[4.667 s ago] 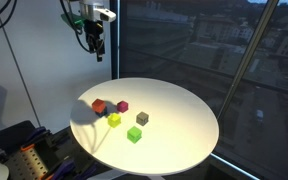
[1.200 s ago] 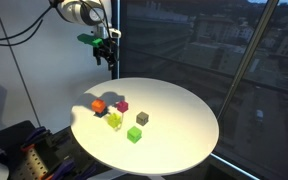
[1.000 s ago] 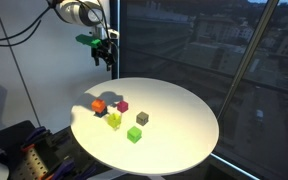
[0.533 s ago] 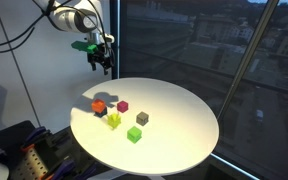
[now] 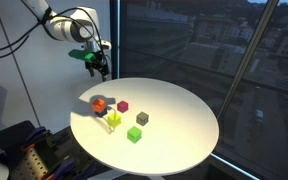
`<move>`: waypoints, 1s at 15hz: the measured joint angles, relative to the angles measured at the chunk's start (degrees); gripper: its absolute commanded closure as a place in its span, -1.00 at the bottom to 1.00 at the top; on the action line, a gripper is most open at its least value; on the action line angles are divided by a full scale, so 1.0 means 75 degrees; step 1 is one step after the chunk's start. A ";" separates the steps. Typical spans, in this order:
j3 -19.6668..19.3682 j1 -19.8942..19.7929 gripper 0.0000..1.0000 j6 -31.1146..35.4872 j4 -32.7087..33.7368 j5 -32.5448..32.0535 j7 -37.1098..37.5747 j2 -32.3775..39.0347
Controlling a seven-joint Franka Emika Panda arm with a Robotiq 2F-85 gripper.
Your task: Put the orange block on the table.
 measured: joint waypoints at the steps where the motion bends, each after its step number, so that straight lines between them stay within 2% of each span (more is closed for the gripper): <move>1: 0.0000 0.0000 -1.00 0.0112 -0.0086 0.0000 0.0000 0.0014; 15: 0.0003 -0.0014 -1.00 0.0380 -0.0315 0.0150 -0.0061 0.0910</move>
